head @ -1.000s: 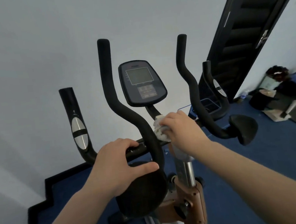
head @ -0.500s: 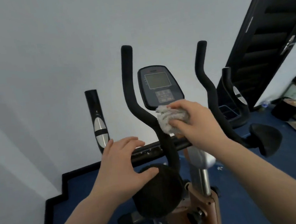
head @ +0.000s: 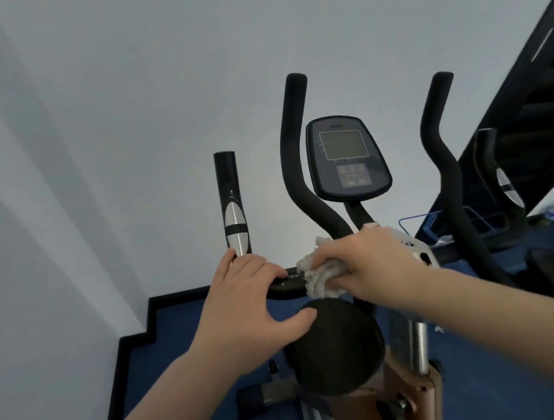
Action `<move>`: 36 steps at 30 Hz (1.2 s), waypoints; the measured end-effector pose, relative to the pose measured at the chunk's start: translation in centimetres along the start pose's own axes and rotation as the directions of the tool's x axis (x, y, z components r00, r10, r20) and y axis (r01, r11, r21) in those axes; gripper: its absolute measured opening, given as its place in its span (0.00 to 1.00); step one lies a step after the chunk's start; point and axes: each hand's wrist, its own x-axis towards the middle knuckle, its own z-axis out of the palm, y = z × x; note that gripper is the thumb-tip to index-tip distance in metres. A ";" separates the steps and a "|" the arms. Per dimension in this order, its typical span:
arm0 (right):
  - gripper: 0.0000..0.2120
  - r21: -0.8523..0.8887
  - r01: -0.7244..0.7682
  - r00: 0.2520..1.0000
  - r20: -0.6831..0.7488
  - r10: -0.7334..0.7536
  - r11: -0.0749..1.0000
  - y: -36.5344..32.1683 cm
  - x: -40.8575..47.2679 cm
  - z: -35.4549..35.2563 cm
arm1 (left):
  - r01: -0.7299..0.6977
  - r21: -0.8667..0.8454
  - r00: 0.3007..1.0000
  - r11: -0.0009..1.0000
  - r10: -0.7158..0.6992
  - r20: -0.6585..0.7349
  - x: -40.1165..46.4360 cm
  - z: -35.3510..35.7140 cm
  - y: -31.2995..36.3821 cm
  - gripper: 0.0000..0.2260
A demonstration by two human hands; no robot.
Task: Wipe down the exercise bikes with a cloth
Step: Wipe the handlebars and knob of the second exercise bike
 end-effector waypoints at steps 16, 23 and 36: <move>0.15 0.260 -0.017 1.000 0.022 0.012 0.965 -1.9 2.4 0.7 | -0.146 -0.125 0.968 0.981 0.116 -0.222 3.3 -3.4 -3.9 0.13; 0.17 0.195 -0.169 0.985 0.056 0.161 0.966 -1.0 1.0 0.4 | -0.131 0.036 0.981 0.991 0.135 -0.141 9.4 -7.9 -8.3 0.22; 0.15 0.311 -0.565 0.816 0.080 0.572 0.764 -9.5 3.5 0.7 | -0.268 -0.303 0.962 0.914 0.268 -0.043 13.2 -7.9 -13.3 0.18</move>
